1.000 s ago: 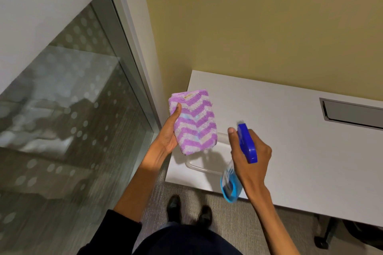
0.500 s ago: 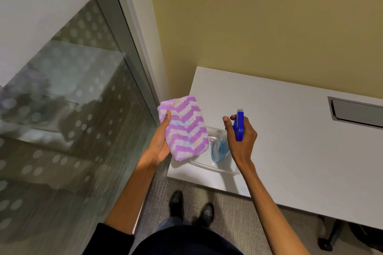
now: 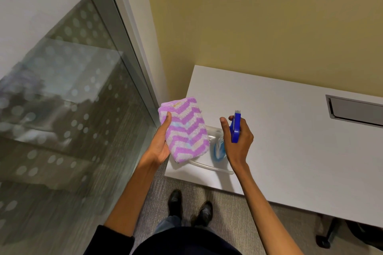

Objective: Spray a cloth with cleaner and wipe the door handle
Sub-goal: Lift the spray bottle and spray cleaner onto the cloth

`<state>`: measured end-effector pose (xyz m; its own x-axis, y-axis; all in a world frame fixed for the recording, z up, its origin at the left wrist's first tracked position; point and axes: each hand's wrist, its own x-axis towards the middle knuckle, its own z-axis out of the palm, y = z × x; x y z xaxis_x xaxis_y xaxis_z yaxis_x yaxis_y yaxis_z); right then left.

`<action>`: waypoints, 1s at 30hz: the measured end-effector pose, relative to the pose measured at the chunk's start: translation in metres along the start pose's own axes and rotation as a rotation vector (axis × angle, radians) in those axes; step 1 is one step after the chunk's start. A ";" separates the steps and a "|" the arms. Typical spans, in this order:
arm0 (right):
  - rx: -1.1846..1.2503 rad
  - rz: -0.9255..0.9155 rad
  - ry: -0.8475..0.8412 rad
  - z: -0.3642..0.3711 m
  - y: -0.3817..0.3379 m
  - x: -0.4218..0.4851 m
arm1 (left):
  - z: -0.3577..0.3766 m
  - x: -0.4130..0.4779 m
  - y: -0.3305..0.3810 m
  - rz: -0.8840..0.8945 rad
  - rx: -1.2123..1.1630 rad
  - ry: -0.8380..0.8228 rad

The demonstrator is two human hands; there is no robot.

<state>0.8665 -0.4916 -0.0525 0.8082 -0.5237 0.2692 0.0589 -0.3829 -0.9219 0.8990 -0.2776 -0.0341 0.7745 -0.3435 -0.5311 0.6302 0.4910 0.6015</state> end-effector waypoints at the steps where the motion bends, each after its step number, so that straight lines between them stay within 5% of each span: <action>1: -0.006 0.001 0.000 -0.001 0.001 0.001 | 0.000 0.001 0.000 -0.002 0.003 -0.001; 15: -0.045 0.022 0.007 -0.006 0.008 0.004 | 0.001 0.010 -0.003 -0.018 0.015 -0.024; 30: -0.174 0.273 -0.200 -0.052 0.013 -0.035 | 0.013 -0.001 -0.007 0.041 0.095 -0.085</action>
<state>0.8090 -0.5177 -0.0596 0.8797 -0.4723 -0.0554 -0.2609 -0.3820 -0.8866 0.8946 -0.2912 -0.0305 0.7988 -0.3938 -0.4548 0.5973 0.4289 0.6777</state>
